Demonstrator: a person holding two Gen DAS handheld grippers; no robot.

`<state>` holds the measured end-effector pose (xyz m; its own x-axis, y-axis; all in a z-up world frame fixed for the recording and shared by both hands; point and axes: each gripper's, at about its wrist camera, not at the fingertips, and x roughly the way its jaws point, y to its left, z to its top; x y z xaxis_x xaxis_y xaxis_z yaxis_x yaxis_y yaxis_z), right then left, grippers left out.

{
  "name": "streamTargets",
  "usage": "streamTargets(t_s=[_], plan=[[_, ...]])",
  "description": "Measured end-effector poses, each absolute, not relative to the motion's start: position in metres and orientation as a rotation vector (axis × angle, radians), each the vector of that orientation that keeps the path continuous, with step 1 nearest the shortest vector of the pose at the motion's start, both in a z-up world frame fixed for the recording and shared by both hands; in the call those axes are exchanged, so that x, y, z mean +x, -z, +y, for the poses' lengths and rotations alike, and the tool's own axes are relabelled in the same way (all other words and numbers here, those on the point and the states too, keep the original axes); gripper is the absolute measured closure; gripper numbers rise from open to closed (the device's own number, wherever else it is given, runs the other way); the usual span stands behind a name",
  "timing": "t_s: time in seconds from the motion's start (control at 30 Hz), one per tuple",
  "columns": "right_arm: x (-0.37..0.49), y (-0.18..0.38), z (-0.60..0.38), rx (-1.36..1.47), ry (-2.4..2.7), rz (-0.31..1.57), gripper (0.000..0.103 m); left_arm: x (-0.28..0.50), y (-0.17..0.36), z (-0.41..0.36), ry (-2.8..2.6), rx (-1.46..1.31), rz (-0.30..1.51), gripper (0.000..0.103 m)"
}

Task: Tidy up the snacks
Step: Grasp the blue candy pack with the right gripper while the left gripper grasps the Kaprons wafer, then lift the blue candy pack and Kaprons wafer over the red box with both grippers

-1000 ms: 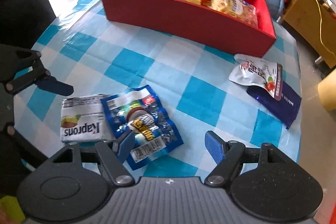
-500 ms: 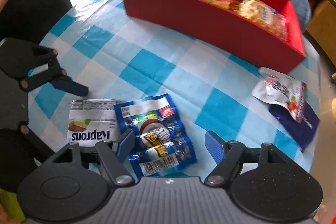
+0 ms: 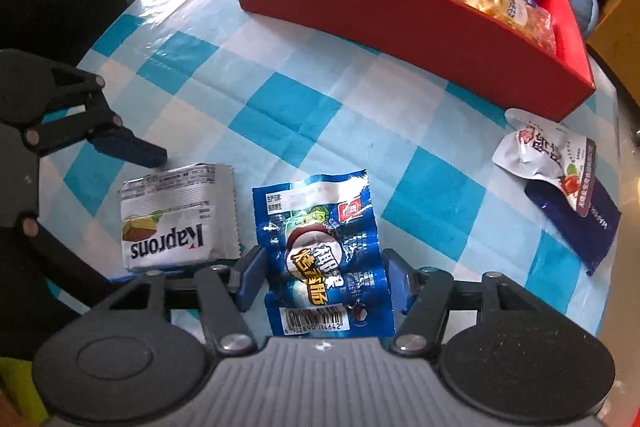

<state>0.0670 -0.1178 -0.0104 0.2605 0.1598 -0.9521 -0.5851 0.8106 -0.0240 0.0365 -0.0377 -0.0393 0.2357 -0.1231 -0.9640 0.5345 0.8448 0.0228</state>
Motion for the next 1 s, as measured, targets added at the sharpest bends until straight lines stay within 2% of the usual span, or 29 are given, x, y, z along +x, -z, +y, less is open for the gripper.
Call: streamTargets(t_s=[0.1,0.17,0.23,0.3,0.43,0.47,0.6,0.73,0.87,0.97,1.0], plan=[[0.072,0.014,-0.113,-0.405,-0.527,1.228,0.04,0.041,0.044,-0.041,0.466,0.393,1.261,0.015],[0.073,0.014,-0.112,-0.401,-0.514,1.221,0.04,0.041,0.044,-0.042,0.463,0.393,1.26,0.017],[0.069,0.013,-0.113,-0.4,-0.516,1.209,0.043,0.039,0.042,-0.041,0.466,0.381,1.255,0.022],[0.064,0.011,-0.116,-0.406,-0.512,1.192,0.046,0.037,0.038,-0.04,0.461,0.376,1.245,0.037],[0.061,0.007,-0.129,-0.379,-0.471,1.184,0.049,0.04,0.036,-0.032,0.415,0.346,1.253,0.038],[0.062,0.005,-0.131,-0.366,-0.468,1.181,0.053,0.041,0.035,-0.031,0.404,0.343,1.25,0.038],[0.063,0.002,-0.133,-0.36,-0.46,1.183,0.055,0.045,0.034,-0.029,0.383,0.328,1.245,0.038],[0.064,0.011,-0.122,-0.397,-0.46,1.19,0.043,0.05,0.035,-0.03,0.377,0.315,1.259,0.036],[0.064,0.015,-0.125,-0.386,-0.452,1.186,0.037,0.053,0.037,-0.028,0.351,0.319,1.266,0.03],[0.065,0.015,-0.136,-0.337,-0.455,1.199,0.037,0.052,0.038,-0.027,0.345,0.309,1.264,0.028],[0.062,0.015,-0.137,-0.339,-0.454,1.191,0.037,0.051,0.039,-0.027,0.343,0.3,1.266,0.031]])
